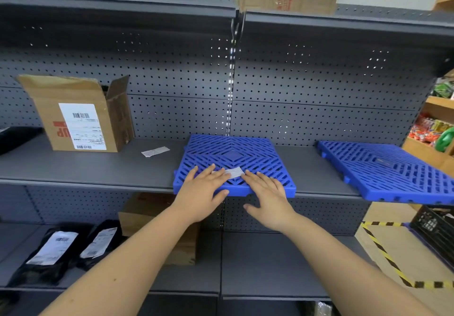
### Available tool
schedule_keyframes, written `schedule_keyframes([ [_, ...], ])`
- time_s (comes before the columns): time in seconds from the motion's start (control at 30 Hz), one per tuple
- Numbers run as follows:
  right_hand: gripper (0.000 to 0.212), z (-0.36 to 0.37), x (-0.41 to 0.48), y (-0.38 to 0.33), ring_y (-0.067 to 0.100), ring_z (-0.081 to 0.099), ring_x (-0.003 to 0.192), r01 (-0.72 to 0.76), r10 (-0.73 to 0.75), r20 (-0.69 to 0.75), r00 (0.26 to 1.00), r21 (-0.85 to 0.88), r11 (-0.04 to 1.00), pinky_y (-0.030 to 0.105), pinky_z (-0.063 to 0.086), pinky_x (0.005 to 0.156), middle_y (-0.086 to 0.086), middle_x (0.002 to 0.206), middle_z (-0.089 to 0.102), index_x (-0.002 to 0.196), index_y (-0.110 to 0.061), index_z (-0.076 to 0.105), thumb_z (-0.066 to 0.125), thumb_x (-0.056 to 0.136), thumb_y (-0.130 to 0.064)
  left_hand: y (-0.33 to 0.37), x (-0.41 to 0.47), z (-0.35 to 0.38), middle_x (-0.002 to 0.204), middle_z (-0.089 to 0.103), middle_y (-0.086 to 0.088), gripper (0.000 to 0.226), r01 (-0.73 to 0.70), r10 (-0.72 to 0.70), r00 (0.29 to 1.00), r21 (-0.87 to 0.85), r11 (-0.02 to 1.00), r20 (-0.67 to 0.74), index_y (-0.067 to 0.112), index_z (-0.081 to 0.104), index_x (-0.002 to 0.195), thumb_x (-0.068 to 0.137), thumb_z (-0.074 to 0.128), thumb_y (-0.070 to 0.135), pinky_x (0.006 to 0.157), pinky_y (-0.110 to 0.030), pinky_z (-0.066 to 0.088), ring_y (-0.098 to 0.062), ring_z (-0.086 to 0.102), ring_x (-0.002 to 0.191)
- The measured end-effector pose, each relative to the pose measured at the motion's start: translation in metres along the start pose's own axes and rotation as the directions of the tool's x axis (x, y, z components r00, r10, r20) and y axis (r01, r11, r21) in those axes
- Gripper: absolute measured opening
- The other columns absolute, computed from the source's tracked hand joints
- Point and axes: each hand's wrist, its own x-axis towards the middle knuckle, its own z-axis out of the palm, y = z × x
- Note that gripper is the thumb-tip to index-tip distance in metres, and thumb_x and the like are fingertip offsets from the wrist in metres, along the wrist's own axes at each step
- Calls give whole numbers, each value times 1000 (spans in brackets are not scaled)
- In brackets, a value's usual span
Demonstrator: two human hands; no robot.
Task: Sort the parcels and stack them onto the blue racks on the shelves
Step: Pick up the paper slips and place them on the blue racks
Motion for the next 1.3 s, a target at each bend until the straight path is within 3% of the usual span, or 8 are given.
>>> schedule_keyframes([
  [0.27,75,-7,2,1,8,1,146,-19,11,63,998,126,992,28,-8,113,-17,159,10,151,-35,17,61,89,-39,-12,-14,-11,154,22,23,48,41,-34,998,-112,993,60,45,31,144,97,39,50,118,-48,4,-12,7,147],
  [0.37,72,-20,5,3,12,12,144,-121,78,120,990,409,904,35,9,118,-13,154,24,148,-40,26,65,87,-34,-4,-9,-13,152,24,27,48,36,-26,996,-116,993,84,47,32,142,96,43,47,117,-53,-2,-15,11,146],
  [0.43,61,-26,7,5,10,22,141,-89,72,53,996,553,828,31,20,116,-12,151,33,142,-36,38,65,89,-25,4,-5,-13,152,26,27,49,31,-18,996,-140,990,92,48,32,142,95,45,43,116,-55,-4,-16,13,145],
  [0.6,48,-15,0,19,15,32,138,91,-87,-38,995,134,987,37,26,114,-12,143,46,138,-26,49,60,91,-23,15,-1,-13,153,29,14,52,47,-25,989,-152,987,143,46,26,143,95,39,33,115,-56,-6,-17,10,144],
  [0.83,59,-18,-2,26,13,14,146,107,-107,27,994,-1,994,31,10,119,-14,156,24,149,-29,30,52,94,-23,7,-8,-16,158,4,21,59,15,-4,987,-64,998,160,47,13,147,95,40,37,117,-51,-8,-14,1,147],
  [1.0,59,-19,-4,25,14,13,146,105,-105,24,994,6,994,29,7,117,-14,156,24,149,-30,29,53,95,-25,8,-10,-16,159,-2,18,64,17,-16,983,-5,1000,181,47,7,148,93,40,38,117,-52,-9,-16,-2,147],
  [1.13,59,-19,-5,26,11,18,144,92,-93,-2,996,121,988,31,14,119,-13,156,23,147,-31,33,56,93,-24,10,-5,-19,159,3,16,62,56,-36,978,-89,994,205,47,9,149,96,39,37,117,-51,-6,-15,1,147],
  [1.3,58,-35,8,25,11,19,144,14,-31,61,998,257,966,33,20,117,-11,156,23,145,-34,33,57,93,-23,-2,4,-31,155,27,11,63,99,-77,991,-208,973,113,44,20,148,92,47,54,114,-43,25,-17,27,141],
])
